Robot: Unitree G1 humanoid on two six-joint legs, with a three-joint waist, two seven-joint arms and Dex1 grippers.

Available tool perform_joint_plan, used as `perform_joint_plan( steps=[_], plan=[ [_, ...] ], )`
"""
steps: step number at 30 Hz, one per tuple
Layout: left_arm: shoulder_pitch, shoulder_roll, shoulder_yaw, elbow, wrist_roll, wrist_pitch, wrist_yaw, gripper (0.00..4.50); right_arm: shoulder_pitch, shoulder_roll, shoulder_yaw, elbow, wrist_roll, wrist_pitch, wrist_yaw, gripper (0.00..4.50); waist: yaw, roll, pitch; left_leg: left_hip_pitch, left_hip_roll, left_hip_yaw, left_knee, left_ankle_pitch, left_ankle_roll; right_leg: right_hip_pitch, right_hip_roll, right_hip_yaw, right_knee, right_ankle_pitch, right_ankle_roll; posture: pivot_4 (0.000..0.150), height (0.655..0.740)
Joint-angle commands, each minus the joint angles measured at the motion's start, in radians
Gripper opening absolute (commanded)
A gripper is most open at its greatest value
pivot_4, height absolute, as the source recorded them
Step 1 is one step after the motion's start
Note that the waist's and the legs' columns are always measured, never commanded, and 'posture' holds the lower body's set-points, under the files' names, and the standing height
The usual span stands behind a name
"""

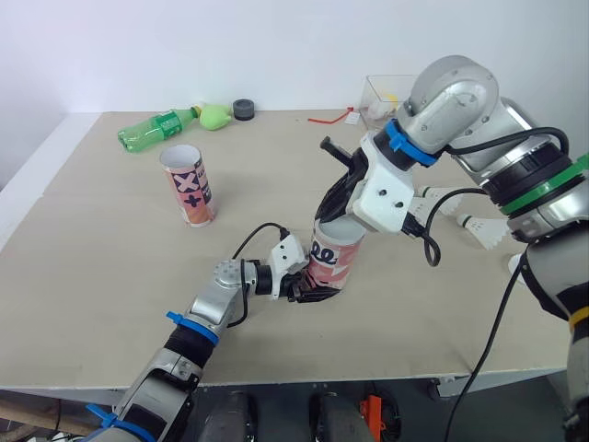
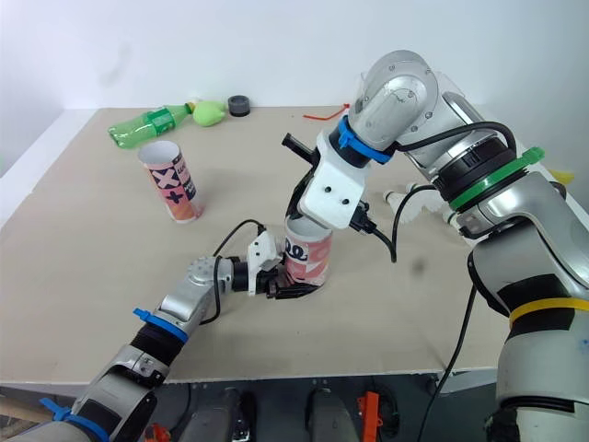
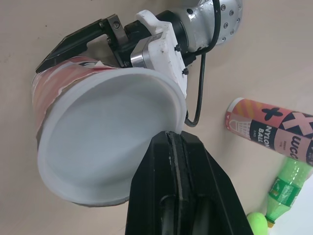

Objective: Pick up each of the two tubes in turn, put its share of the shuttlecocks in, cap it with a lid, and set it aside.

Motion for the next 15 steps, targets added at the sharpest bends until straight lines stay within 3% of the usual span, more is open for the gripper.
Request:
perform_joint_plan(
  steps=[1,4,6,12,15],
  plan=[
    [0.014,0.007,0.015,0.004,-0.014,0.021,-0.006,3.10,0.007,-0.011,0.001,-0.010,-0.005,0.021,0.042,0.92,0.000,0.000,0.000,0.000,0.000,0.000,0.000,0.000,0.000,0.000,0.000,0.000,0.000,0.000,0.000,0.150,0.7400],
    [0.016,0.010,0.015,0.006,-0.012,0.021,-0.010,3.10,0.014,-0.015,-0.011,-0.024,0.012,0.025,0.042,2.28,0.000,0.000,0.000,0.000,0.000,0.000,0.000,0.000,-0.001,0.000,0.000,0.000,0.000,-0.001,-0.001,0.150,0.7400],
    [0.018,0.012,0.013,0.005,-0.011,0.020,-0.011,3.10,0.015,-0.022,-0.016,-0.034,0.018,0.038,0.042,2.96,0.000,0.000,0.000,0.000,0.000,0.000,0.000,0.000,-0.001,0.000,0.001,-0.001,0.000,-0.001,-0.001,0.150,0.7400],
    [0.027,0.016,0.001,0.002,-0.002,0.014,-0.016,3.10,0.016,-0.039,-0.067,-0.037,0.052,0.105,0.042,2.96,0.000,0.000,0.000,0.000,0.001,-0.001,0.000,0.000,-0.001,0.000,0.001,-0.001,0.000,-0.001,-0.001,0.150,0.7400],
    [0.034,0.018,-0.005,0.012,0.010,-0.005,-0.014,3.10,0.031,-0.041,-0.131,-0.025,0.110,0.238,0.042,2.96,0.000,0.000,0.000,0.000,0.001,-0.001,-0.001,0.000,-0.001,0.000,0.001,-0.001,0.000,-0.001,-0.002,0.150,0.7400]
  ],
)
